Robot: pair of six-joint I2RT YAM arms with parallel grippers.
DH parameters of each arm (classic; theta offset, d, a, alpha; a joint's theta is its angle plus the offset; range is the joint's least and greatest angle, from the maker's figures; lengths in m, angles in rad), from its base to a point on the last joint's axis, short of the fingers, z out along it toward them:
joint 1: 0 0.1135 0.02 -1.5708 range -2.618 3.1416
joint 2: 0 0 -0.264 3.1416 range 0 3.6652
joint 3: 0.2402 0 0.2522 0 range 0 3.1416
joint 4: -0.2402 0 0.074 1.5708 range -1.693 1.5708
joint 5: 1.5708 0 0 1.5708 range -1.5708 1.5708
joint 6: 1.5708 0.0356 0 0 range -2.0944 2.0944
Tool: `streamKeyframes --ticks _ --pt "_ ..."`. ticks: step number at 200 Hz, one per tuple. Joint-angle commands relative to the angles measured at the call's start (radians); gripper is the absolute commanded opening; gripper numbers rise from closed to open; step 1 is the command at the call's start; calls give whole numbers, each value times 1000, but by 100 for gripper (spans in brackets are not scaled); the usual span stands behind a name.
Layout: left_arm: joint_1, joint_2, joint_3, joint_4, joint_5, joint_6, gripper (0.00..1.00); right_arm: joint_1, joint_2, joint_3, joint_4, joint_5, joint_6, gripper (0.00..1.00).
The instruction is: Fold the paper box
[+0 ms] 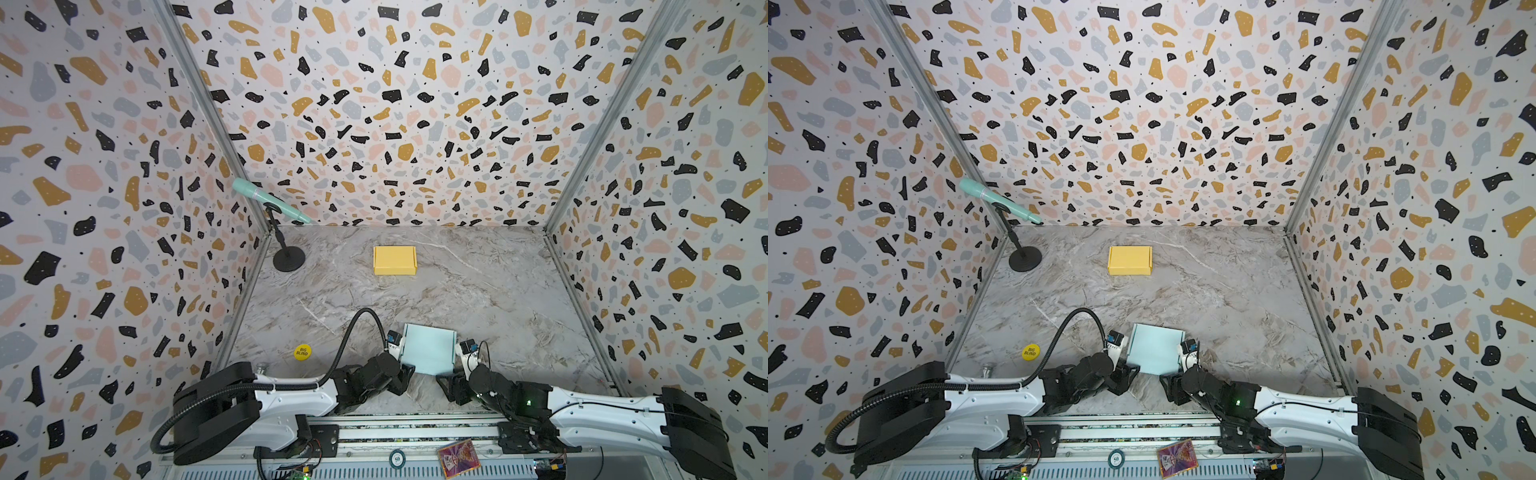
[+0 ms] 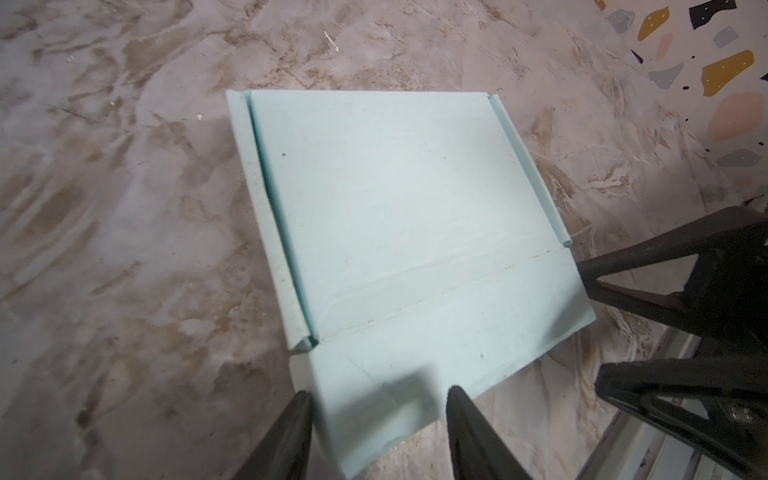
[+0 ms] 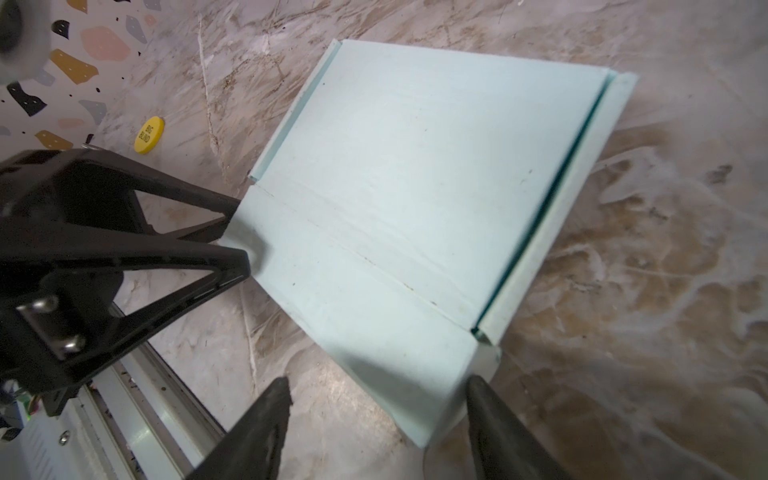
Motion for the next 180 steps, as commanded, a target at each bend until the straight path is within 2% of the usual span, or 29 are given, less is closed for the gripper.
streamKeyframes --ticks 1,94,180 --pt "-12 18 1 72 22 -5 54 5 -6 -1 33 -13 6 68" --pt "-23 42 15 90 2 -24 53 0 -44 -40 26 27 24 67" --pt "-23 83 38 114 -1 -25 50 -27 -45 -44 40 13 7 64"
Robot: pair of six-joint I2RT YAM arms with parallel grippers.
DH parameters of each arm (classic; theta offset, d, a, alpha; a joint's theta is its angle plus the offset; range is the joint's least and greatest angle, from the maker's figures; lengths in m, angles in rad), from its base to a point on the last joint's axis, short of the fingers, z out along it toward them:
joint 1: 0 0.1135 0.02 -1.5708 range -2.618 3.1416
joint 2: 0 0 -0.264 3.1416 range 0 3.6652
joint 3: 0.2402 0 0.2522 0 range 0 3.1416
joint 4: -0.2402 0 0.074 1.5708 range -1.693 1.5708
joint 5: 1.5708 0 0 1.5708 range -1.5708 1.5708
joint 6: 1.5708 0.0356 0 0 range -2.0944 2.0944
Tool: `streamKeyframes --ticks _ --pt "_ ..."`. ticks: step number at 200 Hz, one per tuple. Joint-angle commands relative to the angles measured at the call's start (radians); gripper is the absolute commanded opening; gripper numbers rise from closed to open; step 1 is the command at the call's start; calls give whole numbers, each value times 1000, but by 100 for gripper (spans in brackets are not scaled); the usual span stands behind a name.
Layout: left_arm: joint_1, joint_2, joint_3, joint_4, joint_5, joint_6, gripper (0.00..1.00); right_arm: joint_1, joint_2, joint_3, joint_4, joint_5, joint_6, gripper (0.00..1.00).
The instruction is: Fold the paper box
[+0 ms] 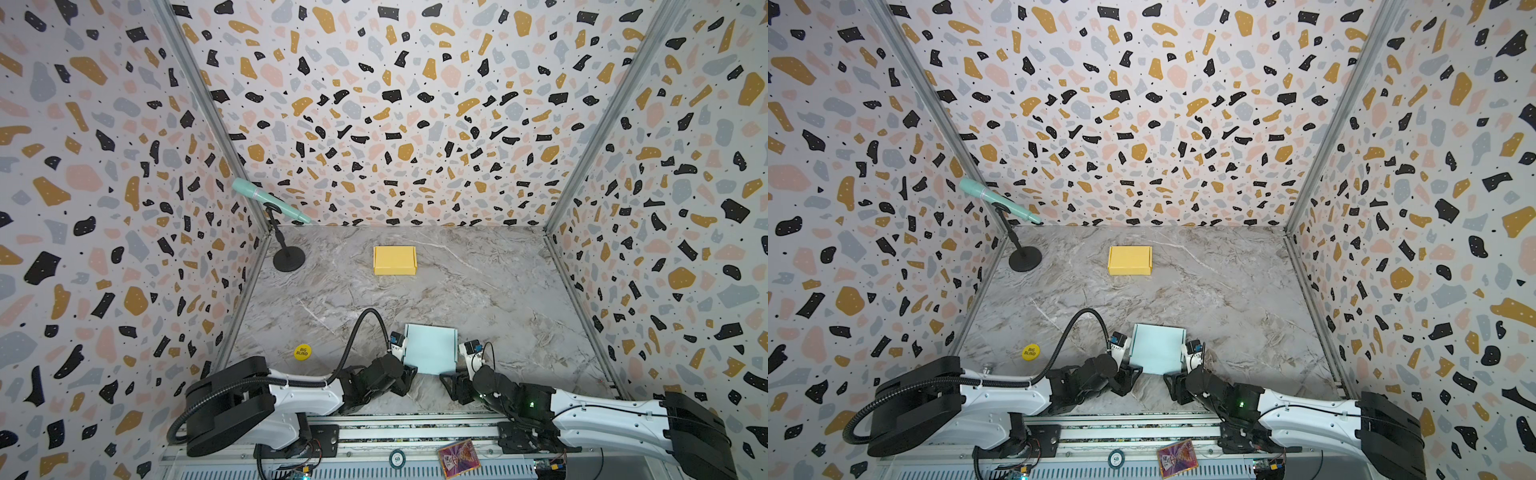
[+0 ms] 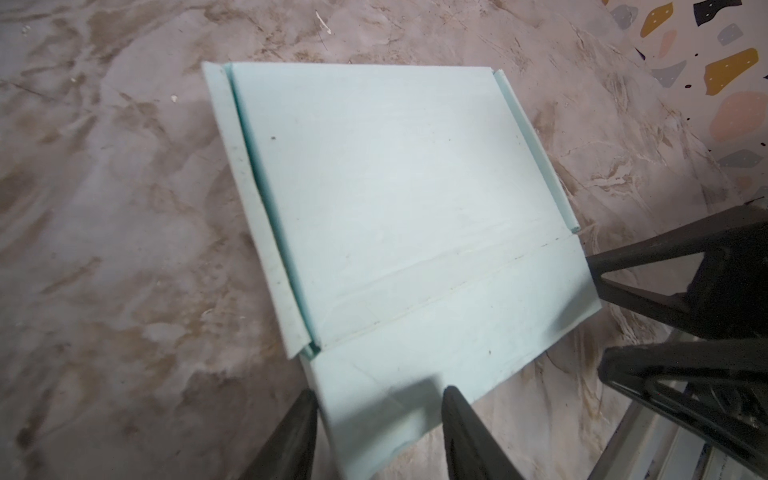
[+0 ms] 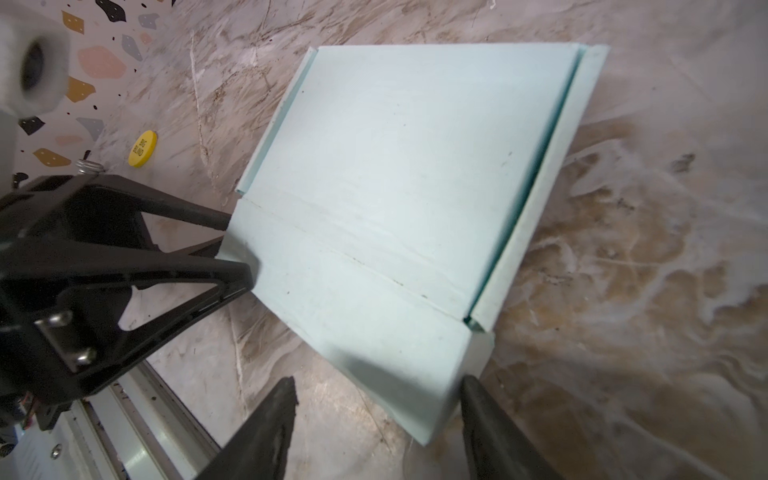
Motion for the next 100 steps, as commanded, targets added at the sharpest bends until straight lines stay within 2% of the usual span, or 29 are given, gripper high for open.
streamKeyframes --ticks 1,100 --pt "-10 8 30 53 0 -1 50 -6 -3 -1 25 2 -7 64" --pt "-19 1 29 75 18 -11 50 -14 2 25 44 -36 -40 61"
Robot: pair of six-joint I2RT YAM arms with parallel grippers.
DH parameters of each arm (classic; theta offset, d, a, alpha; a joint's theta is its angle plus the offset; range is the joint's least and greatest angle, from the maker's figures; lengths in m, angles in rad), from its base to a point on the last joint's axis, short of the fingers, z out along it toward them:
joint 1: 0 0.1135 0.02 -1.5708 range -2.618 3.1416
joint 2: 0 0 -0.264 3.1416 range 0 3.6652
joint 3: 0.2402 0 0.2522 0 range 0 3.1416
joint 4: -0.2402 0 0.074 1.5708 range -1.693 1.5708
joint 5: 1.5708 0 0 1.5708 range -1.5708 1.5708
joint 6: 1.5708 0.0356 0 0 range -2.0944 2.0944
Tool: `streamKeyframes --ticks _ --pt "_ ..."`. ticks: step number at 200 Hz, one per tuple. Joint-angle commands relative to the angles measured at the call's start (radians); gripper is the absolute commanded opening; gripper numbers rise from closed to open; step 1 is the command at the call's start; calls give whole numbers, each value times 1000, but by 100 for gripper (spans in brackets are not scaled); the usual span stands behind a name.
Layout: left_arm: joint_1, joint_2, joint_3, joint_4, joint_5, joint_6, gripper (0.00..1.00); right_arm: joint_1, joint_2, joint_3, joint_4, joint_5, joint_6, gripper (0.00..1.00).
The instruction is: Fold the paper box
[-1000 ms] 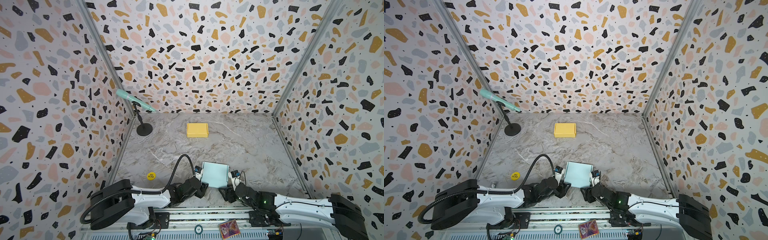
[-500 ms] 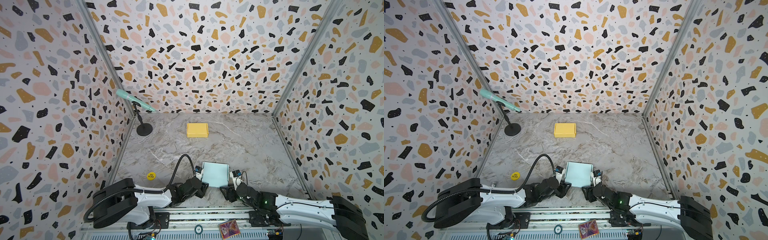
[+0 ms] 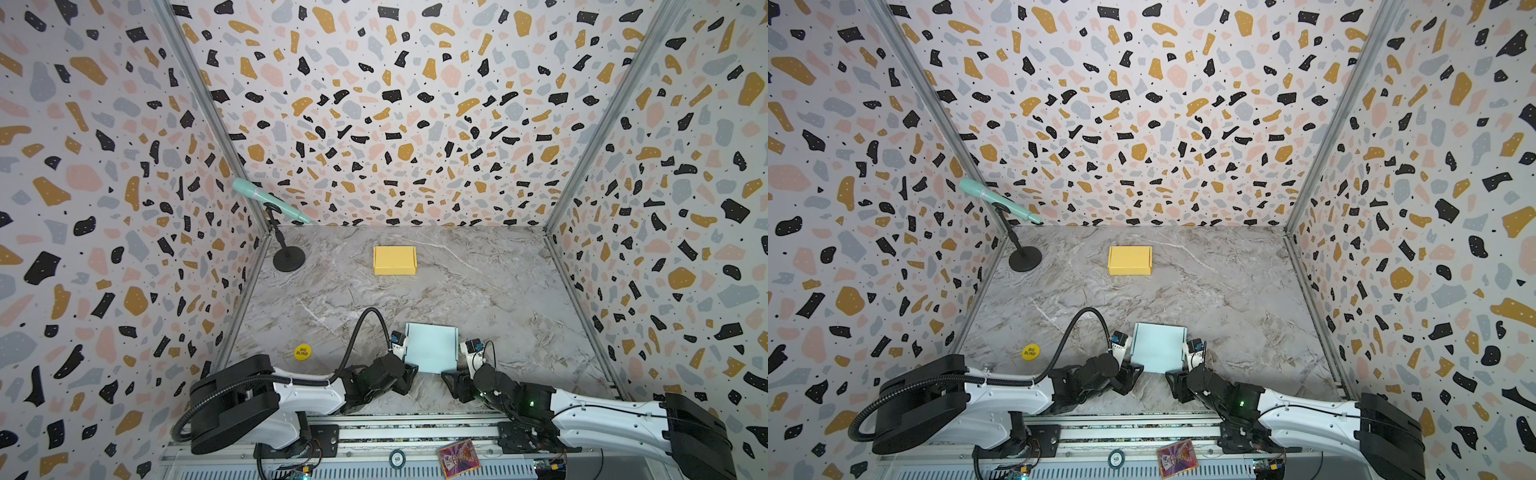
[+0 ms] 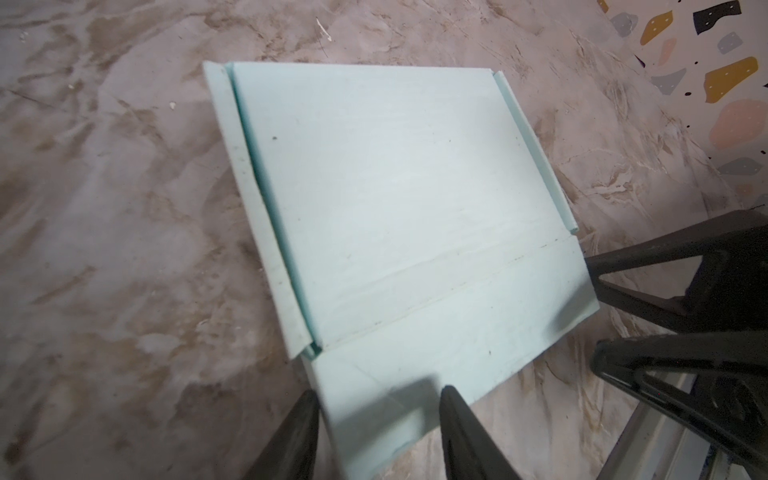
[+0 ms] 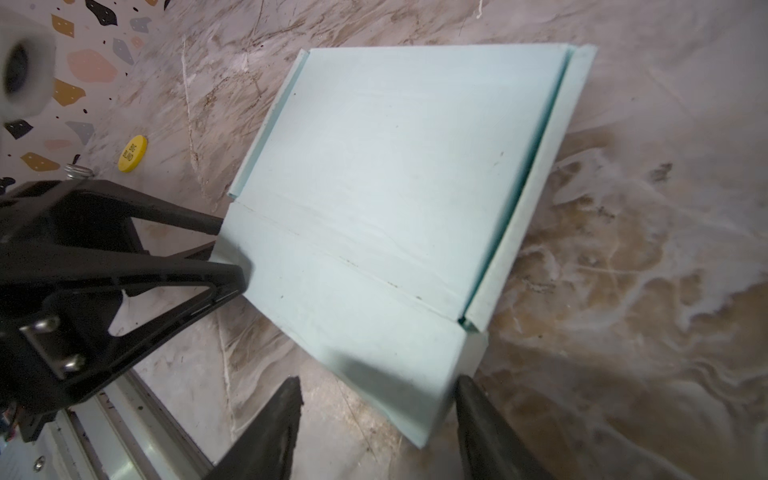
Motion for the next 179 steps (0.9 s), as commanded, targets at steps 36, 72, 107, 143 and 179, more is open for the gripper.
streamKeyframes --ticks 36,72,107,143,179 --pt "-23 -26 21 48 8 -11 52 25 -4 44 10 9 -17 63" --pt "-29 -20 24 44 2 -10 52 30 -6 44 -8 30 -15 63" --pt "-29 13 24 62 -3 -11 51 29 0 32 -21 66 -6 59" --pt "-29 21 19 63 -29 -7 49 29 14 29 -22 83 -8 52" --pt "-29 32 20 68 -44 1 47 28 29 31 -18 89 -13 48"
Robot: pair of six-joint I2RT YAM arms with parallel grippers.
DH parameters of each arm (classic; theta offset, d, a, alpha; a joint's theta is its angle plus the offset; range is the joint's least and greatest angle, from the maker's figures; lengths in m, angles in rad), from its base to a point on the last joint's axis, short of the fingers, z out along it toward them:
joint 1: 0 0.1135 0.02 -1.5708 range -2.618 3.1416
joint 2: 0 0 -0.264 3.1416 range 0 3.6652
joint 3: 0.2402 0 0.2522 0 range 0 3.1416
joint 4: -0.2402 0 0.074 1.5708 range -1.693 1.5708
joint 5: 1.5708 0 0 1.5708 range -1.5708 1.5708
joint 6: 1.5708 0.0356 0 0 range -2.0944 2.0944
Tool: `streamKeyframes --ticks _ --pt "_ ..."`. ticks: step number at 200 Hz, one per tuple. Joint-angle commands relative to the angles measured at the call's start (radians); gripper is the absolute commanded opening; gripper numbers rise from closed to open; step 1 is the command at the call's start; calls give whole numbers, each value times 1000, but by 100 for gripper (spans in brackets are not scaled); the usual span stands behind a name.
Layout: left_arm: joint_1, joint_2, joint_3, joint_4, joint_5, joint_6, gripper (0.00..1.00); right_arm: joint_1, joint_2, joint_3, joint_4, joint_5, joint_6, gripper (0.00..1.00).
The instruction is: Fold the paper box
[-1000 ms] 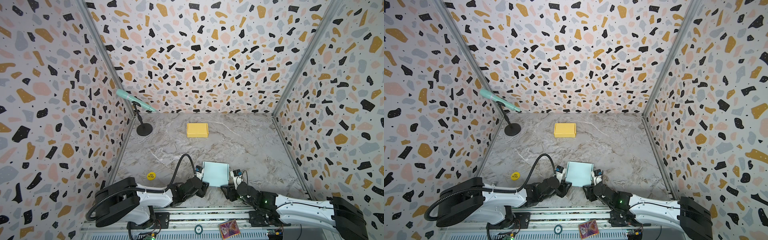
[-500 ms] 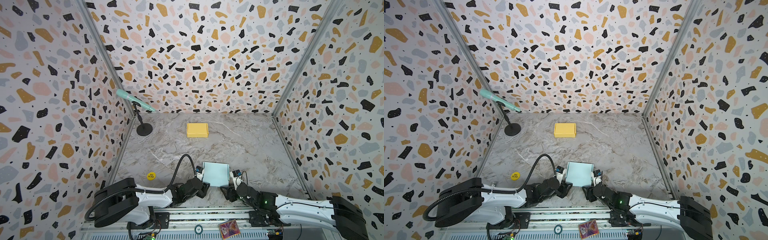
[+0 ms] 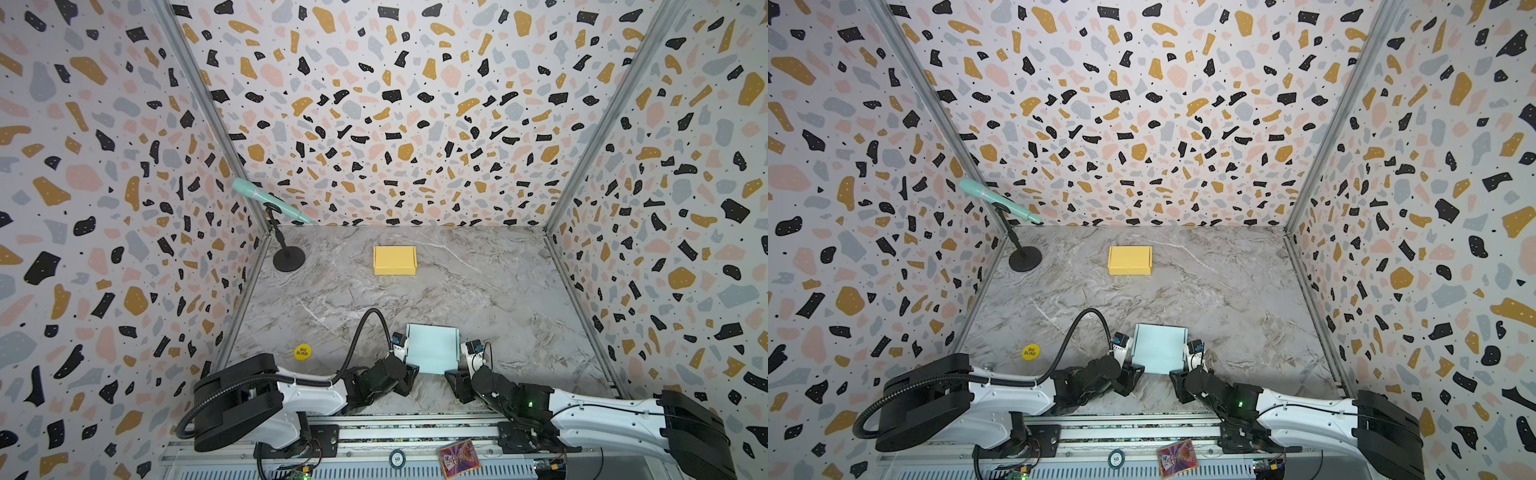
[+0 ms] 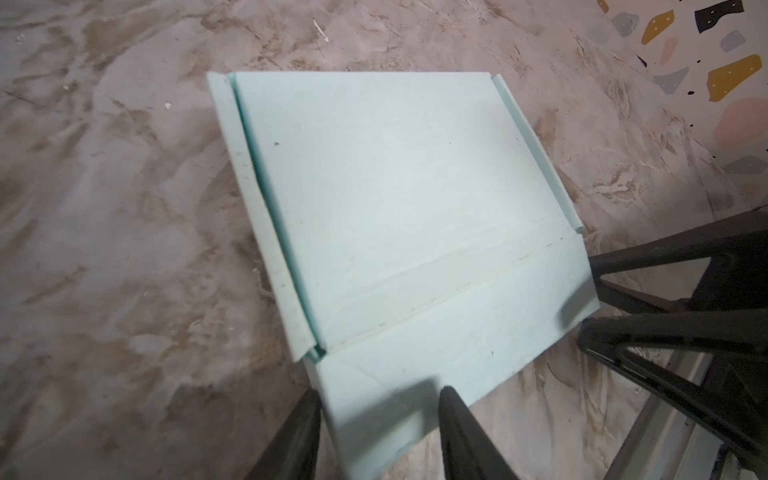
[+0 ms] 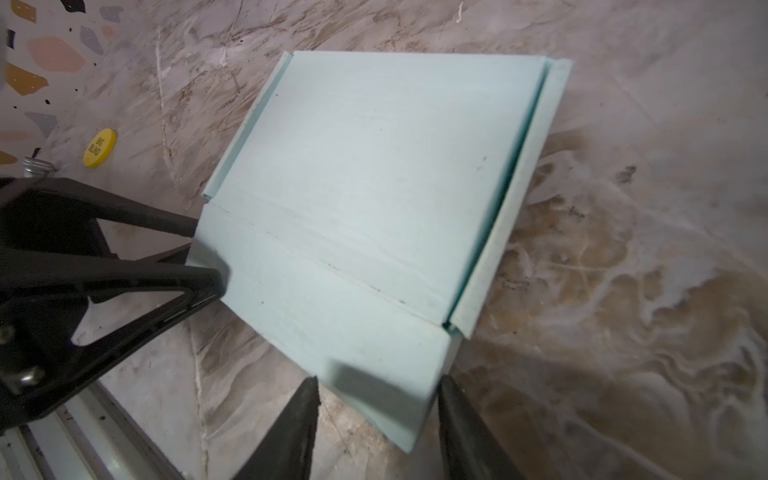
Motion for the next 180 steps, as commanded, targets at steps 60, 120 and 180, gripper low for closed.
streamKeyframes --ticks 60,120,180 --pt "-8 36 24 46 -64 24 46 2 10 18 6 29 -9 48" --pt "-8 77 34 69 -89 31 42 -11 27 14 3 27 -19 48" --pt "-8 82 37 70 -95 34 41 -8 -59 57 -136 34 -30 51"
